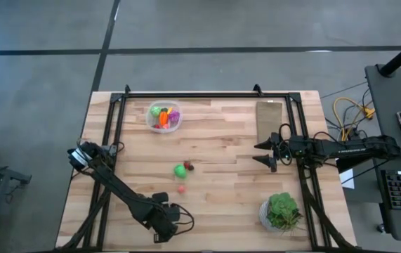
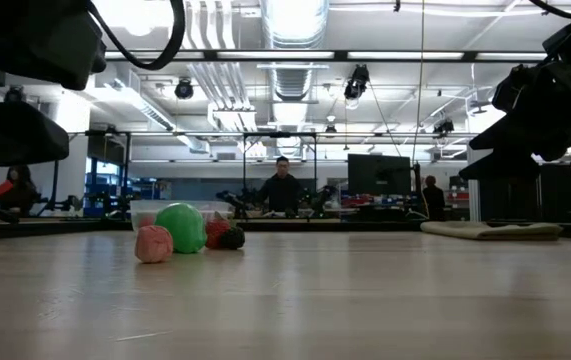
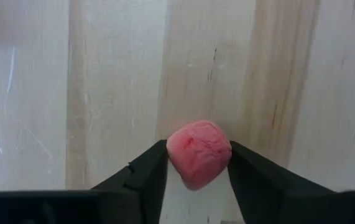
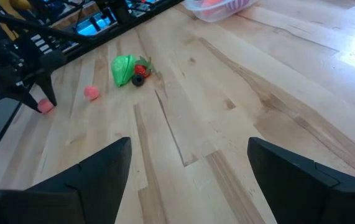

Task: Pick and placing Produce into tupperware
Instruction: Put the bottom peach into the transparent bin, then put the peach into the transparent bin

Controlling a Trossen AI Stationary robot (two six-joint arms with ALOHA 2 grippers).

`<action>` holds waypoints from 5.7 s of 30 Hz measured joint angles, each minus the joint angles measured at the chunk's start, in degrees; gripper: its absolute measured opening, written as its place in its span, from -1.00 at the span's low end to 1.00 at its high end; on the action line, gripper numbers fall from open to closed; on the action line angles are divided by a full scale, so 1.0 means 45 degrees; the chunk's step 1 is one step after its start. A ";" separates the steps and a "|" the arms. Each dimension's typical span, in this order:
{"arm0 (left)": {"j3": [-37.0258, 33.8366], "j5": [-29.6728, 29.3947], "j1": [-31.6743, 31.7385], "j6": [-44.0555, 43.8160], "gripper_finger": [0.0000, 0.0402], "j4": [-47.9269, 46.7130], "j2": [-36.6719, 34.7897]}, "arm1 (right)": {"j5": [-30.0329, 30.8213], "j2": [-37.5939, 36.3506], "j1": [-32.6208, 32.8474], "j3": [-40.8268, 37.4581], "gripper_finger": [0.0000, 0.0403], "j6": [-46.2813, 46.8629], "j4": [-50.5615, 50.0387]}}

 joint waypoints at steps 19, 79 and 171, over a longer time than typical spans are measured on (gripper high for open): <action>0.1229 -0.0307 0.0478 -0.0039 -0.57 -0.2985 -0.1533 | 0.0002 -0.0004 -0.0001 0.0000 0.56 0.0000 0.0005; -0.3099 0.2191 1.6421 0.6020 0.29 -0.0960 -0.6188 | 0.0002 0.0000 -0.0001 0.0000 0.56 0.0000 0.0001; -0.0690 -0.1757 0.5202 0.3684 -0.54 -0.1997 -0.4018 | 0.0002 0.0000 0.0003 0.0000 0.56 0.0000 0.0002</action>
